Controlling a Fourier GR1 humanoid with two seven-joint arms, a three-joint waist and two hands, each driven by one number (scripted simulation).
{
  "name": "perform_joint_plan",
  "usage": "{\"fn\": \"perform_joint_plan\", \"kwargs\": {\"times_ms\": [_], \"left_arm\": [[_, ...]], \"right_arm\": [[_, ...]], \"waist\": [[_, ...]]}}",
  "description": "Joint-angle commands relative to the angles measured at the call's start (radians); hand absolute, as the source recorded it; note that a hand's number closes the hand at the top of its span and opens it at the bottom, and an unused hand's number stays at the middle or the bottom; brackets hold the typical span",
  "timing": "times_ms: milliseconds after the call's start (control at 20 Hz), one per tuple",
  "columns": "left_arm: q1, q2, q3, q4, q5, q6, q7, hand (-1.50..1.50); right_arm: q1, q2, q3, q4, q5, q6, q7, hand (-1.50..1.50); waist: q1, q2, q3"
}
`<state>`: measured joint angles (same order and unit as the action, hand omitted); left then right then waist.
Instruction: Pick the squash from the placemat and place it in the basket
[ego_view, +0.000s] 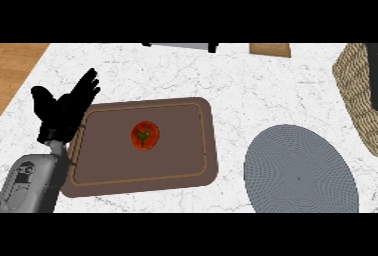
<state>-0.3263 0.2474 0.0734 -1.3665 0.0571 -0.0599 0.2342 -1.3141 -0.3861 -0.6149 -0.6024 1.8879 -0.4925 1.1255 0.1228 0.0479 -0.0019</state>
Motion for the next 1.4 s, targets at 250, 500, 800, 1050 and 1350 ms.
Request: {"fn": "perform_joint_plan", "kwargs": {"times_ms": [250,500,800,1050,1350], "left_arm": [[0.03,0.02,0.036,-0.018,0.026,-0.007,0.018,0.0],[0.062,0.016,0.032,0.006,0.014,-0.014,-0.028,0.0],[0.073,-0.005,0.029,-0.009,0.001,0.016,-0.031,0.0],[0.053,-0.002,0.035,0.01,-0.001,0.023,-0.013,0.0],[0.071,-0.005,0.027,-0.003,-0.008,0.017,-0.028,0.0]], "right_arm": [[0.052,-0.016,-0.071,0.122,0.069,-0.109,0.169,1.5],[0.056,-0.038,-0.122,0.128,0.045,-0.181,0.118,1.5],[0.114,-0.031,-0.169,0.154,0.036,-0.304,0.076,1.5],[0.193,-0.068,-0.242,0.092,0.063,-0.346,0.135,-1.5],[0.179,-0.058,-0.264,0.154,0.064,-0.416,0.067,-1.5]], "waist": [[-0.032,-0.015,0.003],[-0.051,-0.02,0.003],[-0.049,-0.019,0.004],[-0.062,-0.017,0.005],[-0.058,-0.021,0.004]]}}
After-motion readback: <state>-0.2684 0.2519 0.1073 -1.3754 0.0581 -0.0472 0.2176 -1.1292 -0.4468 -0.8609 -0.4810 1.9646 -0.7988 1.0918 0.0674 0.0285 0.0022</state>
